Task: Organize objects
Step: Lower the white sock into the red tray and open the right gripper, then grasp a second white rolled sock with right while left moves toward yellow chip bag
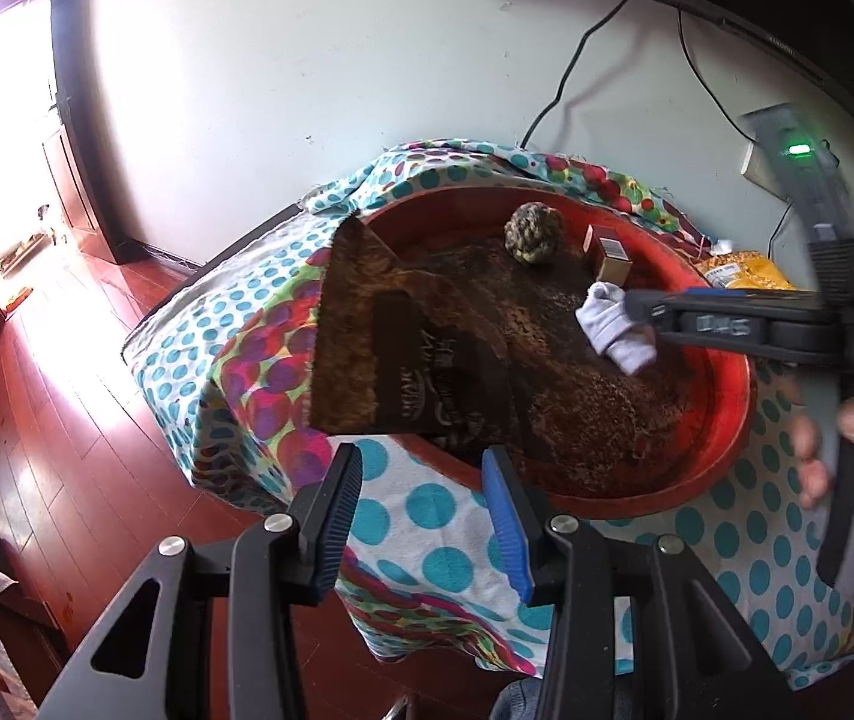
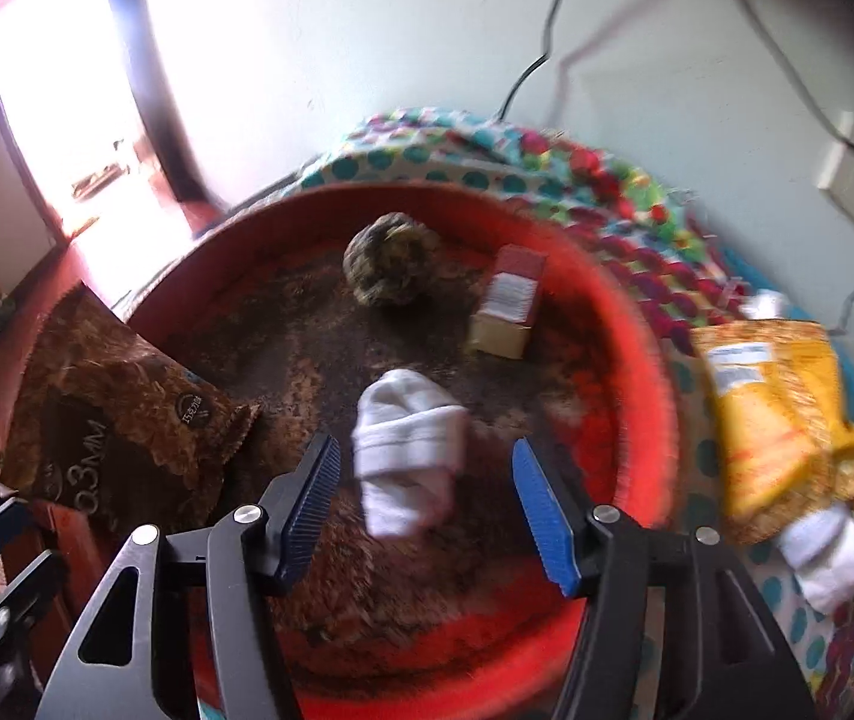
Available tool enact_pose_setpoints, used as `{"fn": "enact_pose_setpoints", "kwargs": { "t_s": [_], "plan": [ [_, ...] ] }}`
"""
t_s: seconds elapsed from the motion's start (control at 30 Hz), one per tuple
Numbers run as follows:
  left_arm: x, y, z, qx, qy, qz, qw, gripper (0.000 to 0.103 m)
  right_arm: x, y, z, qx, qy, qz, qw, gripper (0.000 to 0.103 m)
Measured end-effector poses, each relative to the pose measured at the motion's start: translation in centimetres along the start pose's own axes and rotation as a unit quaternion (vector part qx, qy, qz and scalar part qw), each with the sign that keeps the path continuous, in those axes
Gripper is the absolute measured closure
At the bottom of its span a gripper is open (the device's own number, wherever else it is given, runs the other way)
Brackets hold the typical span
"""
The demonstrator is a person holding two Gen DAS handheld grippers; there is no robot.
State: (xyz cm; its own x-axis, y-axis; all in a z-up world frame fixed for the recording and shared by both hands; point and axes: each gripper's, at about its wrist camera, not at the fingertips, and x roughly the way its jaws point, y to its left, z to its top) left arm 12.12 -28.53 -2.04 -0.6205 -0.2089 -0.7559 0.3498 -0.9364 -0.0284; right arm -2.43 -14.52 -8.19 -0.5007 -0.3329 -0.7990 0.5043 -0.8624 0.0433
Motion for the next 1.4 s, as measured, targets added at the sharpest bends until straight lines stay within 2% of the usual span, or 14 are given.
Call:
{"fn": "enact_pose_setpoints", "kwargs": {
  "t_s": [0.1, 0.2, 0.4, 0.57, 0.8, 1.0, 1.07, 1.13, 1.2, 1.27, 1.4],
  "plan": [
    [-0.3, -0.9, -0.1, 0.008, -0.005, -0.006, 0.9999, 0.06, -3.0, -2.5, -1.4, 0.031, -0.043, -0.003, 0.999, 0.043],
    [-0.1, -2.3, -0.2, 0.024, -0.004, -0.009, 0.9997, 0.06, -5.5, -6.3, -4.1, 0.058, -0.07, -0.053, 0.994, 0.042],
    [0.1, -5.4, -0.4, 0.044, -0.002, -0.03, 0.9986, 0.06, -7.7, -14.1, -9.4, 0.127, -0.066, -0.137, 0.98, 0.042],
    [0.4, -8.5, -0.6, 0.07, 0.002, -0.042, 0.9966, 0.06, -7.6, -19.8, -11.7, 0.174, -0.049, -0.153, 0.972, 0.043],
    [1.3, -12.4, -1.2, 0.106, 0.024, -0.052, 0.9927, 0.06, -5.7, -22.1, -11.6, 0.183, -0.04, -0.132, 0.973, 0.043],
    [1.6, -15.5, -0.8, 0.141, 0.014, -0.054, 0.9885, 0.06, -4.0, -22.1, -10.4, 0.168, -0.044, -0.13, 0.976, 0.044],
    [1.7, -16.7, -0.5, 0.152, 0.009, -0.058, 0.9866, 0.06, -3.7, -22.3, -10.1, 0.167, -0.042, -0.126, 0.977, 0.052],
    [1.8, -17.9, -0.2, 0.163, 0.002, -0.063, 0.9847, 0.06, -3.8, -22.5, -10.1, 0.17, -0.046, -0.123, 0.977, 0.066],
    [2.1, -19.3, 0.1, 0.174, -0.005, -0.073, 0.982, 0.06, -4.1, -22.7, -10.3, 0.17, -0.049, -0.114, 0.978, 0.073],
    [2.5, -20.5, 0.3, 0.18, -0.004, -0.088, 0.9797, 0.06, -4.9, -22.9, -10.8, 0.171, -0.057, -0.114, 0.977, 0.074],
    [3.6, -22.8, 1.0, 0.175, 0.007, -0.144, 0.974, 0.059, -6.9, -23.3, -12.0, 0.145, -0.07, -0.151, 0.975, 0.074]
  ]
}}
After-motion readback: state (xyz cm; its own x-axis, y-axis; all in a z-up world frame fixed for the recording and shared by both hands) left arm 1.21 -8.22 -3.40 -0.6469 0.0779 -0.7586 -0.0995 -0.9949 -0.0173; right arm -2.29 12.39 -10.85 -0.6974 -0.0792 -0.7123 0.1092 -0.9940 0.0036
